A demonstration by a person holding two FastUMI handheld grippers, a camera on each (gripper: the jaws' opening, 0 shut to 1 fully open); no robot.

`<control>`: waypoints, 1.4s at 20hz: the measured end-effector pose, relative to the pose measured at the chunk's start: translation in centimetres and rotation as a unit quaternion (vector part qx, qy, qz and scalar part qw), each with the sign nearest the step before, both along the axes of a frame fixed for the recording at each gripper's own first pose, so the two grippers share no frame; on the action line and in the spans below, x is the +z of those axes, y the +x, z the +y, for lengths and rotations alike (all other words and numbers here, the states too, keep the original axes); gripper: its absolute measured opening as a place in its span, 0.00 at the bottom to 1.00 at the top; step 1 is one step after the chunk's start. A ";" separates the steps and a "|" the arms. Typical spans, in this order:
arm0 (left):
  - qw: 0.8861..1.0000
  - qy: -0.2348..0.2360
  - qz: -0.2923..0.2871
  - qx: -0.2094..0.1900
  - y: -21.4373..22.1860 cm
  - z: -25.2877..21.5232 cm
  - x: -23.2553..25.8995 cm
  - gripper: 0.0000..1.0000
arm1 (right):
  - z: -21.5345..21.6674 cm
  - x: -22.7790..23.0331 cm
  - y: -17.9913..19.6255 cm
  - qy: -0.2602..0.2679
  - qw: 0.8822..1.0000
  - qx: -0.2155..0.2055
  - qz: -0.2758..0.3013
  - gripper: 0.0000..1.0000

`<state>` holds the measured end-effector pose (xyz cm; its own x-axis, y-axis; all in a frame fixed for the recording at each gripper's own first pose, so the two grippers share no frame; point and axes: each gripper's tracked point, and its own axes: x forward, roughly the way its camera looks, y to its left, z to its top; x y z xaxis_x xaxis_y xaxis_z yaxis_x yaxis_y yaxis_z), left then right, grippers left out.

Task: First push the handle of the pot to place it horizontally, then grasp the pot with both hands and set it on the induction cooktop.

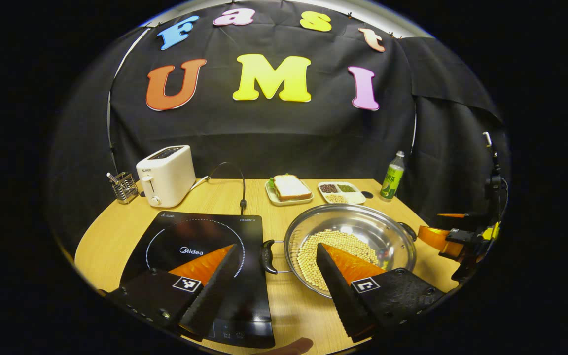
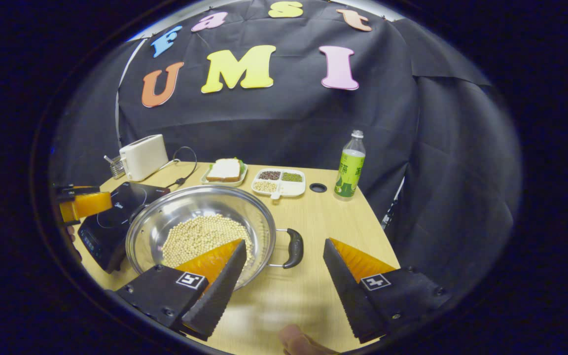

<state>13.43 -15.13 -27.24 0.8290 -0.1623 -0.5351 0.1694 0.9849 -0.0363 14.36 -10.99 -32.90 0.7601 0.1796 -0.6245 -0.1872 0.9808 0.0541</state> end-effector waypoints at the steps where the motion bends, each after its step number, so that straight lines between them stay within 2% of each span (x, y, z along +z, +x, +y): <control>1: 1.000 -0.003 0.013 0.003 0.7 -0.1 -1.0 0.94 | 0.1 -0.3 0.5 0.002 1.000 0.000 0.002 1.00; 5: 0.998 0.033 0.048 0.011 3.0 0.2 -4.5 0.92 | 1.0 -2.2 2.1 0.014 1.000 -0.003 0.024 1.00; 8: 0.997 0.020 0.078 0.015 3.8 -0.4 -6.5 0.86 | 1.9 -3.9 2.8 0.043 0.998 -0.009 0.052 1.00; 10: 0.996 0.031 0.082 0.015 4.4 -0.1 -6.9 0.83 | 1.7 -4.5 3.4 0.052 0.997 -0.017 0.059 0.96; 11: 0.996 0.032 0.086 0.012 4.8 -0.2 -7.1 0.89 | 1.7 -4.8 3.6 0.051 0.997 -0.018 0.061 0.94; 12: 0.996 0.029 0.088 0.008 5.1 -0.6 -7.1 0.76 | 2.0 -5.1 3.6 0.051 0.996 -0.014 0.067 0.98; 13: 0.996 0.028 0.088 0.008 5.2 -0.6 -7.2 0.71 | 1.9 -5.3 3.6 0.048 0.996 -0.013 0.073 0.92; 15: 0.995 0.031 0.092 0.013 5.8 -0.6 -7.5 0.66 | 0.9 -5.7 3.8 0.026 0.996 -0.023 0.080 0.87; 16: 0.995 0.031 0.093 0.012 5.8 -0.7 -7.2 0.62 | 0.9 -6.0 4.1 0.023 0.996 -0.030 0.081 0.81; 17: 0.995 0.031 0.097 0.011 5.7 -0.7 -7.3 0.61 | 0.9 -6.0 3.9 0.023 0.996 -0.032 0.085 0.62; 18: 0.995 0.027 0.099 0.009 5.8 -0.6 -7.4 0.60 | 0.9 -5.7 3.8 0.022 0.996 -0.034 0.086 0.67; 19: 0.994 0.023 0.103 0.005 5.8 -0.6 -7.4 0.71 | 1.0 -6.0 3.9 0.022 0.995 -0.037 0.089 0.67; 20: 0.994 0.018 0.104 0.002 5.9 -0.7 -7.4 0.60 | 1.0 -6.1 3.7 0.020 0.995 -0.035 0.091 0.67; 21: 0.994 0.010 0.109 -0.002 5.8 -0.7 -7.5 0.61 | 0.9 -6.1 3.7 0.021 0.995 -0.036 0.091 0.65; 22: 0.994 -0.001 0.112 -0.002 5.8 -0.8 -7.6 0.70 | 0.9 -6.1 3.8 0.021 0.995 -0.035 0.091 0.65; 23: 0.993 -0.009 0.116 -0.006 5.9 -0.8 -7.8 0.60 | 1.0 -6.1 3.8 0.021 0.995 -0.033 0.091 0.65; 28: 0.994 -0.002 0.112 -0.017 5.7 -0.7 -8.0 0.63 | 1.0 -6.3 3.6 0.028 0.994 -0.033 0.097 0.67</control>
